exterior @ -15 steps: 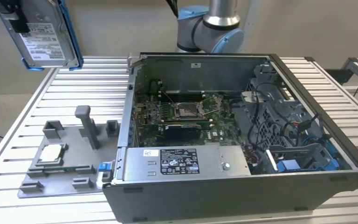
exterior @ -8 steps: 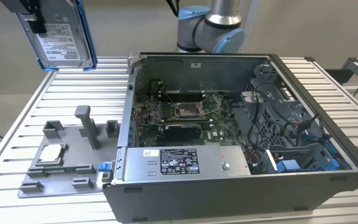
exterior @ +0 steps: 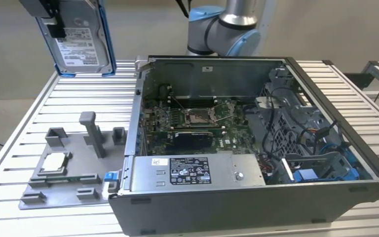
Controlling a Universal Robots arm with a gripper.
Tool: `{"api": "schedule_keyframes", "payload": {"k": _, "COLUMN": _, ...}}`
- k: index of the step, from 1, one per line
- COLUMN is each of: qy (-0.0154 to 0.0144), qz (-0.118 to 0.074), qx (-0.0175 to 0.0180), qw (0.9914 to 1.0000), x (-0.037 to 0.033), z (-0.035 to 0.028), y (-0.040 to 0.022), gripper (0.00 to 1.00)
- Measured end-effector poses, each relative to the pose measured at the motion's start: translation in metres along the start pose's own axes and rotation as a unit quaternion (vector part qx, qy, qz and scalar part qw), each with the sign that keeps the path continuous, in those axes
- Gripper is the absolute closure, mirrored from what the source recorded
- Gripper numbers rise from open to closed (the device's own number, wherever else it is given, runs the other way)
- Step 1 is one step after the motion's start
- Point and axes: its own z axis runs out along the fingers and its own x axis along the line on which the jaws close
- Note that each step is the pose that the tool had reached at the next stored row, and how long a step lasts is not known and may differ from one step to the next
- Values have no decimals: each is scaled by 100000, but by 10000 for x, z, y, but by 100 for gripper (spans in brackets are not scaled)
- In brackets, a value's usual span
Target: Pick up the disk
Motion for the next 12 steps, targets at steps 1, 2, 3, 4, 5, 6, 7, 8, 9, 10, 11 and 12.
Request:
{"api": "schedule_keyframes", "payload": {"k": 1, "qy": -2, "qz": 3, "qx": 2, "qw": 100000, "x": 3, "z": 4, "y": -37, "gripper": 100}}
{"api": "schedule_keyframes", "payload": {"k": 2, "qy": -3, "qz": 0, "qx": -2, "qw": 100000, "x": 5, "z": 9, "y": -77, "gripper": 100}}
{"api": "schedule_keyframes", "payload": {"k": 3, "qy": -4, "qz": 0, "qx": -1, "qw": 100000, "x": 7, "z": 12, "y": -115, "gripper": 100}}
{"api": "schedule_keyframes", "payload": {"k": 4, "qy": -4, "qz": -1, "qx": -5, "qw": 100000, "x": 9, "z": 15, "y": -158, "gripper": 100}}
{"api": "schedule_keyframes", "payload": {"k": 5, "qy": -1, "qz": -4, "qx": -8, "qw": 100000, "x": 11, "z": 19, "y": -203, "gripper": 100}}
{"api": "schedule_keyframes", "payload": {"k": 6, "qy": -4, "qz": 2, "qx": -9, "qw": 100000, "x": 12, "z": 22, "y": -245, "gripper": 100}}
{"api": "schedule_keyframes", "payload": {"k": 7, "qy": -5, "qz": 1, "qx": -10, "qw": 100000, "x": 14, "z": 26, "y": -287, "gripper": 100}}
{"api": "schedule_keyframes", "payload": {"k": 8, "qy": -3, "qz": 0, "qx": -16, "qw": 100000, "x": 15, "z": 29, "y": -330, "gripper": 100}}
{"api": "schedule_keyframes", "payload": {"k": 9, "qy": -1, "qz": -2, "qx": -18, "qw": 100000, "x": 17, "z": 32, "y": -373, "gripper": 100}}
{"api": "schedule_keyframes", "payload": {"k": 10, "qy": -2, "qz": -2, "qx": -23, "qw": 100000, "x": 19, "z": 34, "y": -415, "gripper": 100}}
{"api": "schedule_keyframes", "payload": {"k": 11, "qy": -4, "qz": 0, "qx": -22, "qw": 100000, "x": 20, "z": 37, "y": -457, "gripper": 100}}
{"api": "schedule_keyframes", "payload": {"k": 12, "qy": -4, "qz": 5, "qx": -23, "qw": 100000, "x": 22, "z": 39, "y": -496, "gripper": 100}}
